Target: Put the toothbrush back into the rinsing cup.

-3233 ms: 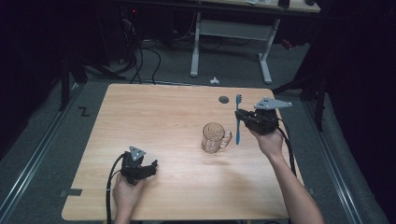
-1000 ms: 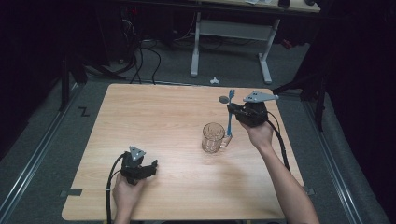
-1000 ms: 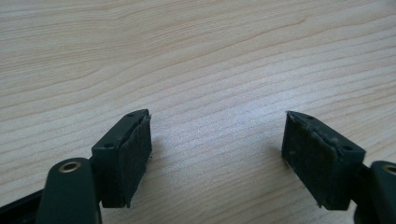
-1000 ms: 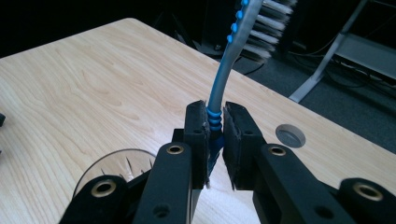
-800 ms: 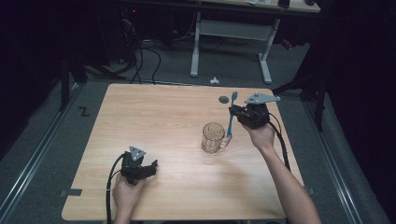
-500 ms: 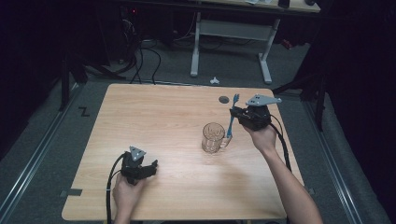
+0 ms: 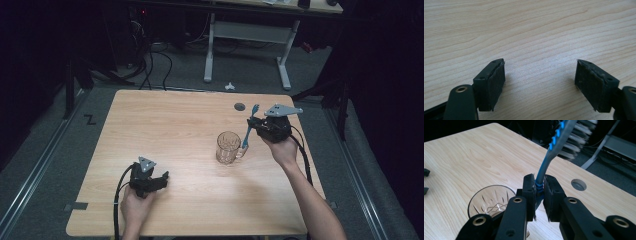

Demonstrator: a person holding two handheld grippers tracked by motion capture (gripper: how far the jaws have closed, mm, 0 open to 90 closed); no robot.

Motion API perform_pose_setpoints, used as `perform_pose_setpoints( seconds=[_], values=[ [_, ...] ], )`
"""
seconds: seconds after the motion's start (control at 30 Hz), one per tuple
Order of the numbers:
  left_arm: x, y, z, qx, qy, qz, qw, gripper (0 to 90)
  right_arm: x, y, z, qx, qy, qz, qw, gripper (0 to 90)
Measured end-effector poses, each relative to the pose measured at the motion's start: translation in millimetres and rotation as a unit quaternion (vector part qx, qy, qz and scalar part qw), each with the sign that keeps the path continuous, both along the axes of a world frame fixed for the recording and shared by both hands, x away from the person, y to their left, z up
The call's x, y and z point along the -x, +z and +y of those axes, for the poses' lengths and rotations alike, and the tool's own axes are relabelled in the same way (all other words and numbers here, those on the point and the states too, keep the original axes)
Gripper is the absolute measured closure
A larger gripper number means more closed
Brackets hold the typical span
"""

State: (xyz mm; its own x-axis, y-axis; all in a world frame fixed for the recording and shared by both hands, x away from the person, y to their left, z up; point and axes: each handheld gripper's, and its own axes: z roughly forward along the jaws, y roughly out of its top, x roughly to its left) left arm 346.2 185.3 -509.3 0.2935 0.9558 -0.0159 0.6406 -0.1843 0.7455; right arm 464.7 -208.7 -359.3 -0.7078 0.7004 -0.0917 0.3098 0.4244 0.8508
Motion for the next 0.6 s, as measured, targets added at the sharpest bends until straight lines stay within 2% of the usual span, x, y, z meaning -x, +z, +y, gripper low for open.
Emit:
perform_pose_setpoints(
  seconds=[0.23,0.43,0.6],
  values=[
    [0.0,0.0,0.0,0.000,0.000,0.000,1.0000,24.8,2.0,-2.1,-1.5,-0.002,0.000,0.001,1.0000,80.3],
    [0.0,0.0,0.0,0.000,0.000,0.000,1.0000,24.9,4.9,-2.7,1.0,0.009,0.003,-0.006,0.9999,80.3],
    [0.0,0.0,0.0,0.000,0.000,0.000,1.0000,24.8,6.6,-4.7,0.2,0.008,0.002,-0.007,0.9999,80.3]
  ],
)
